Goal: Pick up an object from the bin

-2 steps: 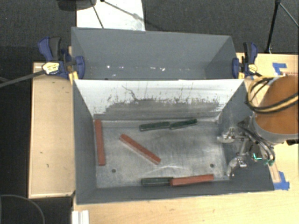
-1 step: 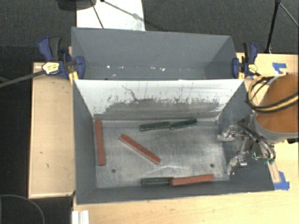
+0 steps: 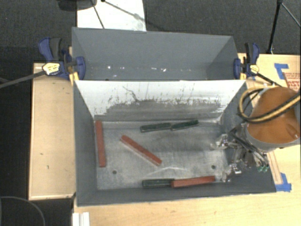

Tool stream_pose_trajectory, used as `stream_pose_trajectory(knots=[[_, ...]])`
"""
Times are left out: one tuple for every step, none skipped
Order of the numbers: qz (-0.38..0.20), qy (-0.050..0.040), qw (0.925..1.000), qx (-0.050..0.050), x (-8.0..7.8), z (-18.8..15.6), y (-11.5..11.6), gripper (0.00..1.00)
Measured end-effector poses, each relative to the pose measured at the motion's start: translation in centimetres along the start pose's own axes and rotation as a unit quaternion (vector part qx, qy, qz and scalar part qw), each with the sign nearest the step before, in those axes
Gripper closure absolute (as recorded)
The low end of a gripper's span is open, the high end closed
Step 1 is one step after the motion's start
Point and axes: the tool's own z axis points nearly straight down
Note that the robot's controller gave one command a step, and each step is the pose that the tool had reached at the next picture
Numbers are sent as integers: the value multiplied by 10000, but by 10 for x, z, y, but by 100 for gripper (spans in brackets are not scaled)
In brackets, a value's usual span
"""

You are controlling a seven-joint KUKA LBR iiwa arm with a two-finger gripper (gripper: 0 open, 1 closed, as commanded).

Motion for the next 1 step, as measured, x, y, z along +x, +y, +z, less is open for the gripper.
stream_pose_trajectory(knots=[[-372, -67, 9993, 10, 1, 40, -5, 0]])
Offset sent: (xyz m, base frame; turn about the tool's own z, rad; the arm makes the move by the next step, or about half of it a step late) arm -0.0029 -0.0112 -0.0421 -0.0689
